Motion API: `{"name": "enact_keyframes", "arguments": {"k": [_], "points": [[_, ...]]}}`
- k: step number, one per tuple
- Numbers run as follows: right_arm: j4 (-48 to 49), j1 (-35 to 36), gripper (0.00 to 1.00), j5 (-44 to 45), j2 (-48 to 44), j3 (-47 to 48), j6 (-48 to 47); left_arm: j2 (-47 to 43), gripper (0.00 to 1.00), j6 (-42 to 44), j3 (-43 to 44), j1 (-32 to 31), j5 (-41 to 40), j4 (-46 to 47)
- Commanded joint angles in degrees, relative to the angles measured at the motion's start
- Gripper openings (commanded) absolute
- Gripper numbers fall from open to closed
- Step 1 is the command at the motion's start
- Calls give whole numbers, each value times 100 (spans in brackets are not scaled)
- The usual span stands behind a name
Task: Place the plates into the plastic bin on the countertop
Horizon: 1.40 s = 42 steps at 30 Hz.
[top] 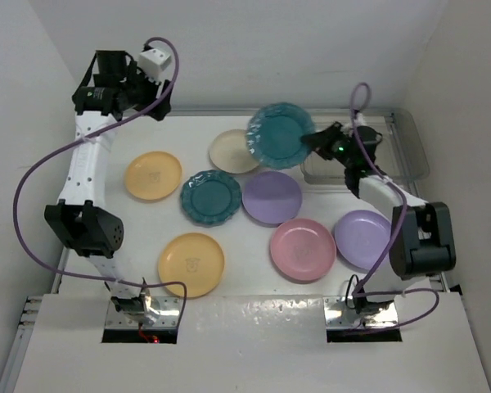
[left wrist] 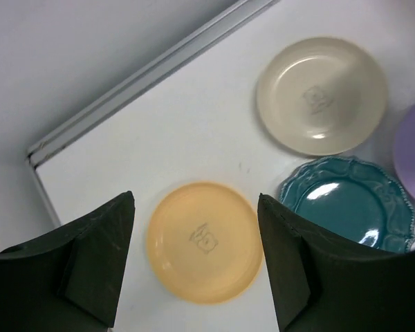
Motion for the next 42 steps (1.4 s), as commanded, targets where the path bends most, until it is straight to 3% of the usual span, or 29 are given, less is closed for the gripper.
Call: {"name": "enact_keyframes", "arguments": {"k": [1,7,9,13,17,18,19,20,21,24,27,31,36,42], "points": [[442,-608,0,1617,-721,-474,1187,-534,74,-185,-399,162,-165,263],[-654,-1486,0,2892,-766,-398,907,-745,74,-52,-1349,215,-165,263],[-885,-1636,0,2823,-327,134,793,-745,74,-52,-1550,215,-165,263],[-2395,-1909,0,2857,550,1095,898,-798,74,-52,-1736,215,-165,316],[-2502,-1997,4,2736,1025,1482,661,-851,74,53,-1938,215,-165,316],[-2616,-2015,9,2691,1106,1719,608,-851,74,53,-2025,215,-95,316],[-3174,-2023,27,2595,1185,1851,495,-851,74,105,-2105,215,-95,316],[-3380,-2024,37,2594,1342,2175,380,-851,74,106,-2184,215,-34,316],[-3556,-2024,56,2603,1379,2256,292,-851,74,106,-2402,215,19,316],[-4084,-1997,98,2673,1379,2345,125,-790,72,106,-2833,163,186,316],[-4786,-1936,100,3190,1353,2572,-244,-641,59,-69,-3202,40,599,316],[-5403,-1804,100,3657,1274,2916,-640,-394,54,-140,-3564,-22,854,10],[-5281,-1690,100,4027,607,2453,-939,-219,62,-376,-4196,40,907,-53],[-4491,-1558,100,3623,-368,1494,-763,-165,65,-1412,-4829,92,1110,781]]}}
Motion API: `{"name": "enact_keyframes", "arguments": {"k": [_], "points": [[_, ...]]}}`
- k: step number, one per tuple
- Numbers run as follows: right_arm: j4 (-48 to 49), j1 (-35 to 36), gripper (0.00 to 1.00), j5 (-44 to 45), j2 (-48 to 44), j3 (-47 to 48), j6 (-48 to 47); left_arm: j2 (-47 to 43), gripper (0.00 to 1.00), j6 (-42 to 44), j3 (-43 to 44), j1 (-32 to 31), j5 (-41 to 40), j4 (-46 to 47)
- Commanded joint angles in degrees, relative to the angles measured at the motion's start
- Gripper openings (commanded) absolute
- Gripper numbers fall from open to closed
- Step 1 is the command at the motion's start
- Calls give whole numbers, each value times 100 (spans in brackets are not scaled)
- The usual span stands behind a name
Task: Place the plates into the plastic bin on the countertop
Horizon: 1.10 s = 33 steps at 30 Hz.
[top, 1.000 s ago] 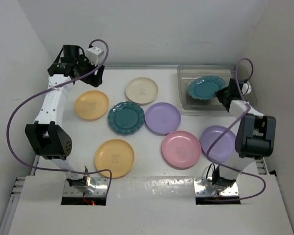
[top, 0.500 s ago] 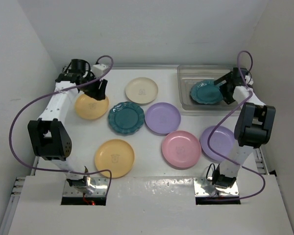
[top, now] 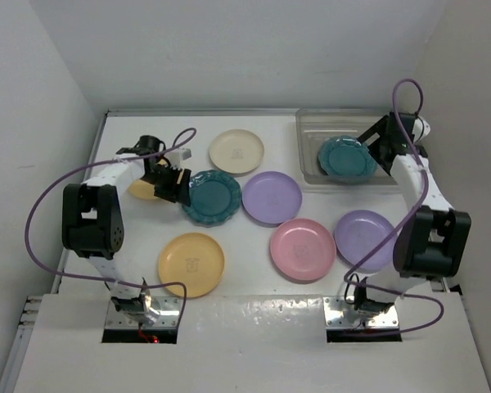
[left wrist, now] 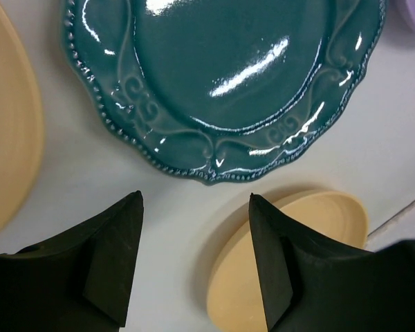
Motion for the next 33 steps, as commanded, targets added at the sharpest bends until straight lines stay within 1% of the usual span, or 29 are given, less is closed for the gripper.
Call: {"name": "enact_keyframes", "arguments": {"k": [1,4,8,10,11,14,17,19,21,23,25,26,29,32,33], "points": [[524,103,100,-58,-673,-409,-42,-97,65,-850,-416,103,246,646],[788,191,100,-93,-1078,-803,-60,-151,65,-1289,-838,243,246,945],[1121,226,100,-260,-1474,-1051,-95,-81,65,-1730,-1183,551,369,1297],[1192,244,100,-295,-1667,-1191,-138,51,65,-1835,-1288,657,544,1464],[1280,270,100,-304,-1746,-1218,-165,104,66,-1966,-1393,709,858,1717],[1430,288,100,-287,-1913,-1358,-288,446,66,-2178,-1394,780,1448,2104],[1526,297,100,-243,-2063,-1455,-393,596,65,-2267,-1394,780,1581,2492],[1614,306,100,-217,-2159,-1482,-446,667,61,-2328,-1394,780,1652,2598],[1632,314,100,-155,-2186,-1534,-499,824,61,-2433,-1394,780,1652,2677],[1676,306,100,-137,-2248,-1578,-482,930,57,-2512,-1394,780,1652,2800],[1763,306,100,-129,-2248,-1596,-499,1105,56,-2679,-1447,833,1652,2871],[1842,306,100,-155,-2265,-1613,-508,1167,53,-2732,-1447,833,1652,2949],[1861,314,100,-172,-2248,-1596,-561,1334,49,-2855,-1447,885,1652,3090],[1878,315,100,-155,-2248,-1543,-604,1457,38,-2855,-1394,886,1600,3161],[1878,314,100,-172,-2256,-1543,-622,1458,29,-2908,-1394,886,1548,3161]]}}
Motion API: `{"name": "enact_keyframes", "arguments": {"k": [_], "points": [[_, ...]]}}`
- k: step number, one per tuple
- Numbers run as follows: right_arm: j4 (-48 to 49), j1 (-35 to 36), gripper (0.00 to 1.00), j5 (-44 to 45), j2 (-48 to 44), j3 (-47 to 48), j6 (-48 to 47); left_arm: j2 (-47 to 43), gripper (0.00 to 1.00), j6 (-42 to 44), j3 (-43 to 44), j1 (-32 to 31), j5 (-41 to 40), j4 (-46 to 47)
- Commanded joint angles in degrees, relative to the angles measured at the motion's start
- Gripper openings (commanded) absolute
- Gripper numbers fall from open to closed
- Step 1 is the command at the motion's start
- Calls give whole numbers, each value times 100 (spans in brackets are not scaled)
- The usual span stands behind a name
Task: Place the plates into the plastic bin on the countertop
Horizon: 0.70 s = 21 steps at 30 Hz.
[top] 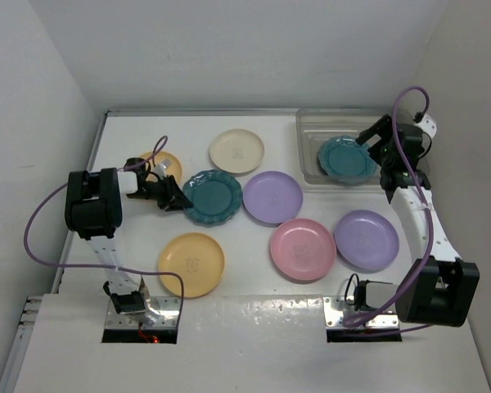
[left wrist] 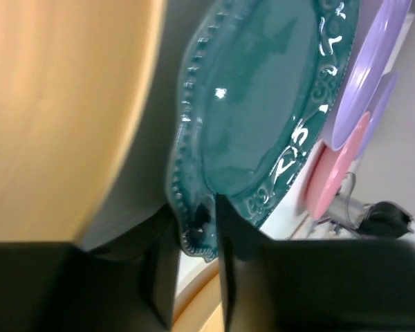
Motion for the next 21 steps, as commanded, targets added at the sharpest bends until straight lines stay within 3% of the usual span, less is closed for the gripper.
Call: {"name": "enact_keyframes", "arguments": {"k": [1,3,4,10,13,18,21], "points": [[331,41,100,70,-141,68,-178,362,23,56,18,-10,-588,383],[366,41,100,105,-167,50,-205,424,2,56,18,-10,-588,383],[348,41,100,123,-176,41,-231,424,0,56,88,50,-588,436],[357,243,99,-43,-150,85,-729,144,0,20,413,104,-448,436],[331,471,97,-851,-1,286,-1607,-146,0,378,1044,104,-448,25],[-107,972,96,-3239,456,709,-2462,-620,0,1697,1933,-370,-930,-1293],[-249,1254,91,-3672,720,832,-2770,-840,0,2471,2469,-668,-1360,-1952]]}}
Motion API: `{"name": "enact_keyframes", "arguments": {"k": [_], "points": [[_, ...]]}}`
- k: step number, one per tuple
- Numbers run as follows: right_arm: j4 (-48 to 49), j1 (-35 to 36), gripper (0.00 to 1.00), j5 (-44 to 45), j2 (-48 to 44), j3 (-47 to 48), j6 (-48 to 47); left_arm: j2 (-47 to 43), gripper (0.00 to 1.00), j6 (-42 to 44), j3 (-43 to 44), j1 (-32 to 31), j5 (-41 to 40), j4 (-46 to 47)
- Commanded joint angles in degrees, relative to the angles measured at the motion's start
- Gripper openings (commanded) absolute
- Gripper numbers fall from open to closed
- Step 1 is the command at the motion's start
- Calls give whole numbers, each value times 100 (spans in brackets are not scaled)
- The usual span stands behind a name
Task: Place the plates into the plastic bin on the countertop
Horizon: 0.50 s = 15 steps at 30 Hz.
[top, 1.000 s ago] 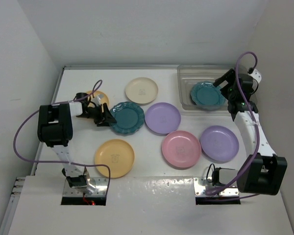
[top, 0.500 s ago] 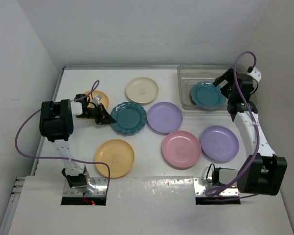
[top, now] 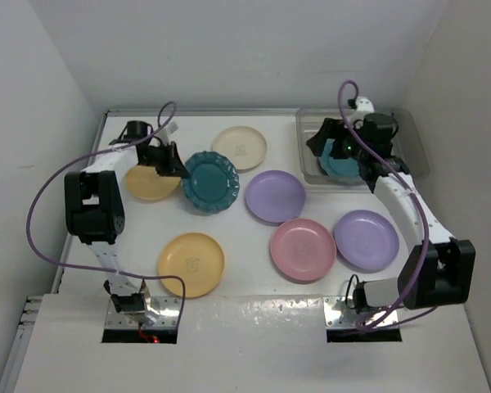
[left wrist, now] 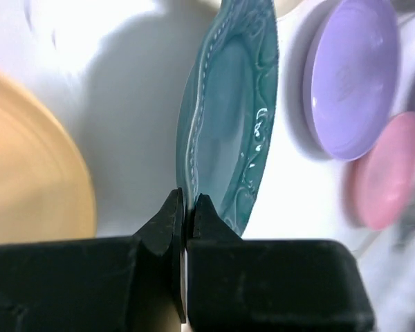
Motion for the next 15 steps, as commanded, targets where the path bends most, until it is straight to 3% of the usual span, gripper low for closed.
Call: {"name": "enact_keyframes", "arguments": {"k": [1,3,11,12,13,15], "points": [[-184,312,89,-1217,241,266,-799,-638,0,1421,712,-400,-817,-839],[-62,497,83,-1357,312,249,-879,-726,0,1789,1229,-663,-1281,-1234],[1327,1165,80,-1991,971,336,-739,-796,0,2889,2840,-1736,-2031,-2378],[1423,1209,76,-2017,1198,467,-748,-796,0,3073,3093,-1850,-2136,-2474],[1590,1348,66,-2104,1305,520,-748,-796,0,3179,3209,-2043,-2198,-2658],[1846,1420,62,-2166,1734,722,-704,-796,0,3442,3411,-2211,-2198,-2861]]}}
